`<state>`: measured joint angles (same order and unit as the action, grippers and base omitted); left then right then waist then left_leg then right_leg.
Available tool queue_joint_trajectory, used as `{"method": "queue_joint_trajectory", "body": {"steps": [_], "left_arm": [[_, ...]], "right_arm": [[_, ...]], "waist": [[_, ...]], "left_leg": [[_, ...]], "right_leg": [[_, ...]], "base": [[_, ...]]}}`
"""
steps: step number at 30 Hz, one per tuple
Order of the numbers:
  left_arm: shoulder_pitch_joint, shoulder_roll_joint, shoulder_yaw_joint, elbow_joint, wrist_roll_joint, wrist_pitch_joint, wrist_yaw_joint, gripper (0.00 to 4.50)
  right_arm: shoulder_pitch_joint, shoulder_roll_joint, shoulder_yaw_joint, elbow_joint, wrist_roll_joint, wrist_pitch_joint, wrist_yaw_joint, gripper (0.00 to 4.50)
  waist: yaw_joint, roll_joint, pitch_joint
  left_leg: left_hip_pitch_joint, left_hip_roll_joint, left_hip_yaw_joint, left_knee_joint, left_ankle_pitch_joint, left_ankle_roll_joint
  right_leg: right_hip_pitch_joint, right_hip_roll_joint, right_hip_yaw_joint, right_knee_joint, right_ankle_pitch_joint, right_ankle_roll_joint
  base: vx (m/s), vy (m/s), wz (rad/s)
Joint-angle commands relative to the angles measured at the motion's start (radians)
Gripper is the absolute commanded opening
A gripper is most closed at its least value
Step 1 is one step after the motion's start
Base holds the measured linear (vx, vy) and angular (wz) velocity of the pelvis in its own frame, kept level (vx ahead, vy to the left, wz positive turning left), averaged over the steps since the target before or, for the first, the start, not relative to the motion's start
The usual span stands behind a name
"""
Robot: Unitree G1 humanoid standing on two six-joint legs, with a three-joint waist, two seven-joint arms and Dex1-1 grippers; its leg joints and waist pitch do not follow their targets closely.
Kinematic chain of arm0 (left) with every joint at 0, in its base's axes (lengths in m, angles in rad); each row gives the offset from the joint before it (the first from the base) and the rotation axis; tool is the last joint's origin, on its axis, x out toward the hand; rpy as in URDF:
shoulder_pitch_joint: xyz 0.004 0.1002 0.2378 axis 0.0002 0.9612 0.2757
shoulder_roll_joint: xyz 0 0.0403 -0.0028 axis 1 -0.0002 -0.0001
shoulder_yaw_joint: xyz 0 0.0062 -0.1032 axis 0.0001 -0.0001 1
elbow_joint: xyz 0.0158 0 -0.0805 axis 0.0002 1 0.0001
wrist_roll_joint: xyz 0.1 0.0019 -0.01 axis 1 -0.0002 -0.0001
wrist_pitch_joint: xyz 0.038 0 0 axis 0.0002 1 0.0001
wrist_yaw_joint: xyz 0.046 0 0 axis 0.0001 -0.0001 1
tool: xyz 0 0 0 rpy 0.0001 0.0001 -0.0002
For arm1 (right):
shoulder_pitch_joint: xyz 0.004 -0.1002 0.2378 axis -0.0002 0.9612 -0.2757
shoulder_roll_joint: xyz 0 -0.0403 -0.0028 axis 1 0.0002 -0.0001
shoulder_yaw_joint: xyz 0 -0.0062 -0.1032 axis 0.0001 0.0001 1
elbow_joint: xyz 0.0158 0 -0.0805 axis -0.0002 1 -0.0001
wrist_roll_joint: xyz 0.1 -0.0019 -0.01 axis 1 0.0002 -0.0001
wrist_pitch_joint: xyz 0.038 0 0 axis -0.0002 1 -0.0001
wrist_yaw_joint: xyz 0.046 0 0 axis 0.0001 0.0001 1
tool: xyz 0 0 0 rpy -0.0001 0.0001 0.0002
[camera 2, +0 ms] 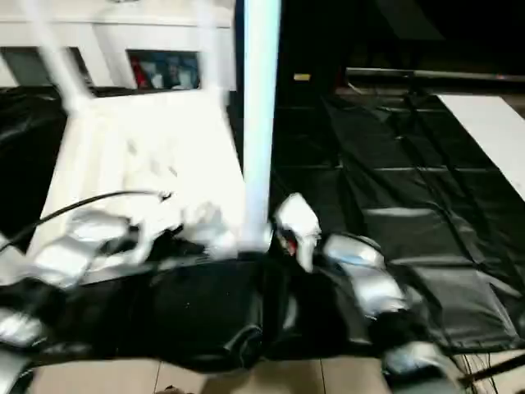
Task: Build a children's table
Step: Rotate leg to tighten
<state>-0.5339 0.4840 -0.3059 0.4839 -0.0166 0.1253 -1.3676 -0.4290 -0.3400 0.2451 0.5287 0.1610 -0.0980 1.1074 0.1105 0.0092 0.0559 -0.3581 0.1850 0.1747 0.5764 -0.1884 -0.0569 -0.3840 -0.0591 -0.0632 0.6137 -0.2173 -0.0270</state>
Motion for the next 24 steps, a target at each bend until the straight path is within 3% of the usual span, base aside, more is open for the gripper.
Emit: {"method": "queue_joint_trajectory", "body": {"steps": [1, 6, 13, 24], "left_arm": [[0.034, 0.009, -0.067, -0.032, 0.002, 0.03, -0.077, 0.0], [0.034, 0.015, -0.059, -0.031, 0.013, 0.017, -0.055, 0.0], [0.038, 0.023, -0.062, -0.057, 0.007, 0.045, -0.052, 0.0], [0.036, 0.025, -0.066, -0.056, 0.01, 0.049, -0.046, 0.0]], "right_arm": [[-0.004, -0.032, 0.003, -0.029, 0.01, 0.023, 0.05, 3.95], [-0.008, -0.048, 0.013, -0.043, 0.016, 0.043, 0.076, 3.95], [-0.011, -0.048, 0.021, -0.046, 0.009, 0.068, 0.118, 3.95], [-0.015, -0.043, 0.017, -0.034, 0.007, 0.074, 0.124, 3.07]], "waist": [[0.001, 0.007, -0.059], [0.001, 0.003, -0.059], [0.002, 0.002, -0.064], [0.002, 0.002, -0.064]], "left_leg": [[0.009, 0.059, -0.011, -0.061, -0.153, 0.069], [0.006, 0.056, -0.014, -0.062, -0.149, 0.056], [0.004, 0.055, -0.013, -0.056, -0.104, 0.071], [0.004, 0.054, -0.013, -0.054, -0.101, 0.073]], "right_leg": [[0.044, -0.09, 0.054, -0.061, -0.03, -0.268], [0.048, -0.091, 0.053, -0.062, -0.054, -0.252], [0.049, -0.089, 0.051, -0.055, 0.008, -0.258], [0.05, -0.089, 0.049, -0.054, 0.01, -0.26]], "base": [[0.0, 0.0, 0.0], [0.0, 0.0, 0.0], [0.0, 0.0, 0.0], [0.0, 0.0, 0.0]]}}
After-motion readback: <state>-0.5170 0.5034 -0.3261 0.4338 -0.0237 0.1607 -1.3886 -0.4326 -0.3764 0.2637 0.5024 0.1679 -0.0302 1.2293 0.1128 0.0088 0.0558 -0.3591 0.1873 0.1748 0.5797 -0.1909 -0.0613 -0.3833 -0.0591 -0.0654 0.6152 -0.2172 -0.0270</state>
